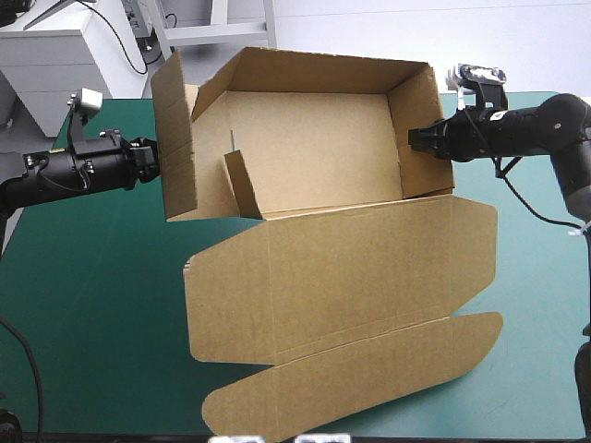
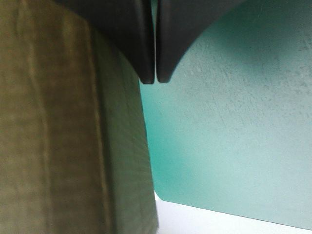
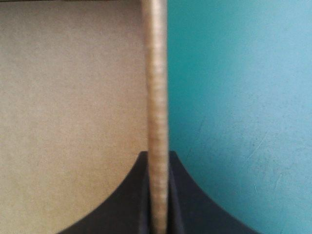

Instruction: Fold the box

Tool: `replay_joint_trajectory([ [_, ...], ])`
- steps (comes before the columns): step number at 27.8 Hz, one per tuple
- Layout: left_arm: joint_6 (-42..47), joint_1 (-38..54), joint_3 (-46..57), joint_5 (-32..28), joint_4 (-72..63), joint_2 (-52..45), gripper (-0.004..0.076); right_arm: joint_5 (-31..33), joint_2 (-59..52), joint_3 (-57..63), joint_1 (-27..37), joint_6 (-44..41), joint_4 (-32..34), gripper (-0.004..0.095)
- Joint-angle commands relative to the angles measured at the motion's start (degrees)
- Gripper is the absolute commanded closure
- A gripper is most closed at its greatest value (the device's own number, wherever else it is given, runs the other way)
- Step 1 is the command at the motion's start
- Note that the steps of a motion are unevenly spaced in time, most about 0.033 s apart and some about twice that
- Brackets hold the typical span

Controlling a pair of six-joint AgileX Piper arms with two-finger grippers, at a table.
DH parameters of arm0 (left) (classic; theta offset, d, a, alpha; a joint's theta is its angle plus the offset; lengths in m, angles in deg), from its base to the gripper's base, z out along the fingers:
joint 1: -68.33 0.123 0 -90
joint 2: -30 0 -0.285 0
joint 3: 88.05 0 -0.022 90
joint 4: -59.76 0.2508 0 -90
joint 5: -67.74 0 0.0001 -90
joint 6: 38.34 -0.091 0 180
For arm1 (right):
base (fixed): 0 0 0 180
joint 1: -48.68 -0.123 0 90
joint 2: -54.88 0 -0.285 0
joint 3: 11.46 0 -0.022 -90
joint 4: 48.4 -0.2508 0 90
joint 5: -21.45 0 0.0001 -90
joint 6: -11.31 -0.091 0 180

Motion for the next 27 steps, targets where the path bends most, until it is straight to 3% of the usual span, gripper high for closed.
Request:
replay_joint_trajectory([
  [1, 0.98, -0.38, -1.64, 2.66, -0.02, -3.98, 0.0733, -4.57, -1.16, -1.30, -2.70, -1.09, -1.98, 0.0926],
  [13, 4.48, -0.38, -1.64, 0.94, 8.50, -8.93, 0.0733, -8.09, 2.08, -1.30, -8.66, -1.62, -0.71, 0.0926],
  [27, 5.58, -0.38, -1.64, 1.05, 8.47, -8.92, 0.0731, -11.88, 3.83, -1.30, -13.40, -2.43, -0.49, 0.0924],
])
